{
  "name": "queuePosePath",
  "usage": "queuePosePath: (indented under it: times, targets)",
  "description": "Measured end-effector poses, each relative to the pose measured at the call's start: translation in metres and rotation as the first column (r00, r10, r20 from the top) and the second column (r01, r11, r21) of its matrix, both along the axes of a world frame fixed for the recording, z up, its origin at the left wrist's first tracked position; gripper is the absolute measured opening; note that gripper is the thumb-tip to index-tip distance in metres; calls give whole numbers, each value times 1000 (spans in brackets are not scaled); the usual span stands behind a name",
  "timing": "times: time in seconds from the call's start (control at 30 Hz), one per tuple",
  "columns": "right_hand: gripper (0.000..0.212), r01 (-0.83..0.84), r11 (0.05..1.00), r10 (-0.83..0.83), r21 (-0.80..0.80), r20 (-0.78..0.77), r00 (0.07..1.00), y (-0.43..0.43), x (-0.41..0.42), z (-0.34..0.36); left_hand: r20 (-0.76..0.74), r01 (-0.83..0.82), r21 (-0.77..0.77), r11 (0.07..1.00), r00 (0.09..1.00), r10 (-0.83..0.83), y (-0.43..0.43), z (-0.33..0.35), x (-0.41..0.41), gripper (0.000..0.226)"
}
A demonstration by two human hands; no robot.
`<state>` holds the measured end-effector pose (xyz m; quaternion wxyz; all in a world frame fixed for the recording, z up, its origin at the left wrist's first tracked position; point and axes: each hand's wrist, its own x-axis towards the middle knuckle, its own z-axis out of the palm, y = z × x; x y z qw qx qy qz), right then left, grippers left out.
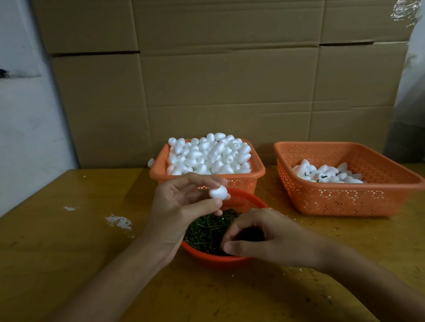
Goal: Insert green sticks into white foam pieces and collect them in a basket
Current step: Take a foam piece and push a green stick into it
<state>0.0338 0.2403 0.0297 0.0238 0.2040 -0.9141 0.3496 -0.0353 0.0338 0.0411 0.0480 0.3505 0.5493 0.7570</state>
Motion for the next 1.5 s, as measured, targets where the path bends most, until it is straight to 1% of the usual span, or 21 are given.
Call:
queuePosePath:
  times: [0.4,0.63,0.77,0.93,1.03,1.17,1.3,1.37,1.5]
  targets:
    - [18,21,998,-20,59,-8,1000,-2,1,3,-5,52,-26,998,999,-53,-3,2,-1,22]
    - [17,18,998,-18,59,-6,1000,-2,1,2,-2,55,-25,998,998,-56,-3,3,-1,22]
    - [18,4,999,-3,37,-10,1000,-2,1,2,-2,61,-25,998,998,-61,-3,3,0,22]
    - [14,-3,999,3,-32,5,1000,2,1,0,-26,58,-38,998,998,-59,-2,2,-1,22]
    - [16,-8,1000,8,30,-26,1000,2,1,2,-36,55,-36,998,998,-56,-2,1,-2,23]
    - [20,-47,998,47,38,-6,999,0,2,4,-49,56,-41,998,997,-58,-3,1,-2,23]
    - [18,-95,993,94,66,5,996,2,2,8,-56,43,-46,998,997,-45,-2,2,-2,23]
    - [17,-116,993,116,33,15,993,4,1,6,-58,39,-54,998,997,-42,-2,1,-2,24]
    - [16,-101,993,102,-66,18,995,5,-2,1,-69,35,-74,997,997,-40,-2,1,0,23]
